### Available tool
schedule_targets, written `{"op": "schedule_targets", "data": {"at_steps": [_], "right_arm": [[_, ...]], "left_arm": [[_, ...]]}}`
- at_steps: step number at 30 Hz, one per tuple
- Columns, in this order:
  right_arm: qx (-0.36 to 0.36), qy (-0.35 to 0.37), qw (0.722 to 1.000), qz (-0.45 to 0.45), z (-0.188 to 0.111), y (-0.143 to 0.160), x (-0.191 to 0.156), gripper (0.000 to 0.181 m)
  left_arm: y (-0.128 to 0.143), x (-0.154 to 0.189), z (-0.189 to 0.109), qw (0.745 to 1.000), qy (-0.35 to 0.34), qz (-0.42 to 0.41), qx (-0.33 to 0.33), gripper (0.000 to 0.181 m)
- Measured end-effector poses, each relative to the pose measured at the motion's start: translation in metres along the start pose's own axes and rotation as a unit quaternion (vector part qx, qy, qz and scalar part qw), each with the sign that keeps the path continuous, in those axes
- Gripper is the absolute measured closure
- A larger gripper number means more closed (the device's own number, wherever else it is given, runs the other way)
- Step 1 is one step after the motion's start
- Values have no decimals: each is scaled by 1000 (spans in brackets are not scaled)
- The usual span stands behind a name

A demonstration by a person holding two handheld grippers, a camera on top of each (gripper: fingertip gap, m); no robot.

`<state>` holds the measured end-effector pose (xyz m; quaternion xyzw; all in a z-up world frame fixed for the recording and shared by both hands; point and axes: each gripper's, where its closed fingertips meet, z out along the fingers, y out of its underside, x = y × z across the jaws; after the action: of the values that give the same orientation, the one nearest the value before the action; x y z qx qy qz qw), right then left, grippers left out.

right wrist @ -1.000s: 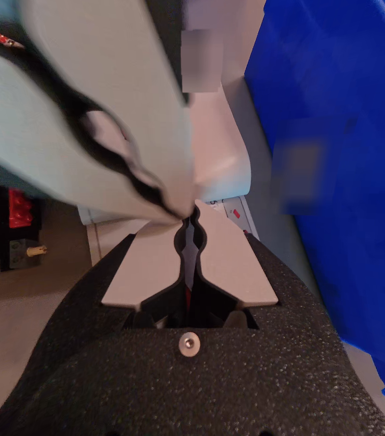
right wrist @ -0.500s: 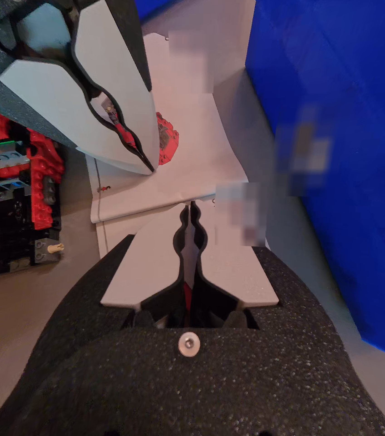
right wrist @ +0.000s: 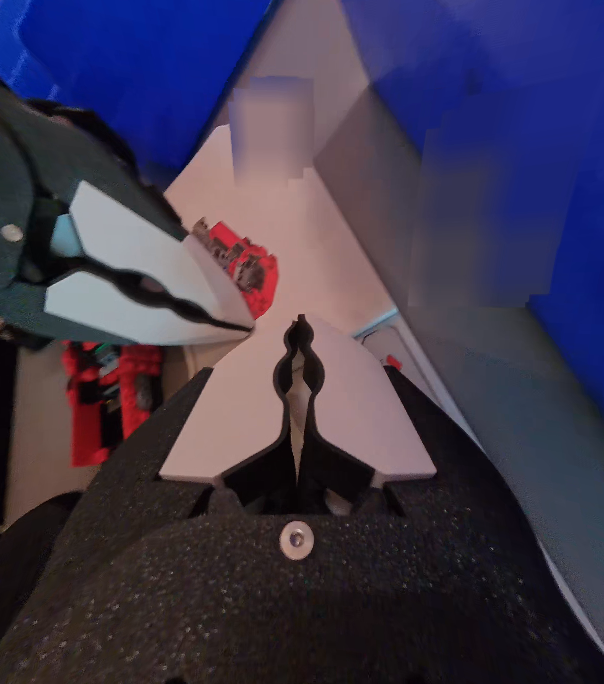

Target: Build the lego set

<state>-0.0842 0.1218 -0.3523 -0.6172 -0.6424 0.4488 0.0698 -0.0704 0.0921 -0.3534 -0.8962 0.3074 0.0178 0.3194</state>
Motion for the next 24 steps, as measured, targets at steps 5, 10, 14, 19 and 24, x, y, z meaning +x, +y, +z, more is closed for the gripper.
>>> {"op": "schedule_targets", "data": {"at_steps": [5,10,14,19,24], "right_arm": [[23,93,995,-34,3,-16,23,181],[46,174,980,-81,-2,-28,39,181],[64,82,994,-21,-8,-22,13,181],[23,-19,996,78,-8,15,-20,181],[-11,-92,991,96,-11,44,-57,181]], "left_arm": [[0,0,0,1000,-14,17,1,181],[0,0,0,1000,-21,20,1,181],[0,0,0,1000,-20,17,3,181],[0,0,0,1000,-18,11,4,181],[-1,1,0,1000,-12,5,5,181]]}}
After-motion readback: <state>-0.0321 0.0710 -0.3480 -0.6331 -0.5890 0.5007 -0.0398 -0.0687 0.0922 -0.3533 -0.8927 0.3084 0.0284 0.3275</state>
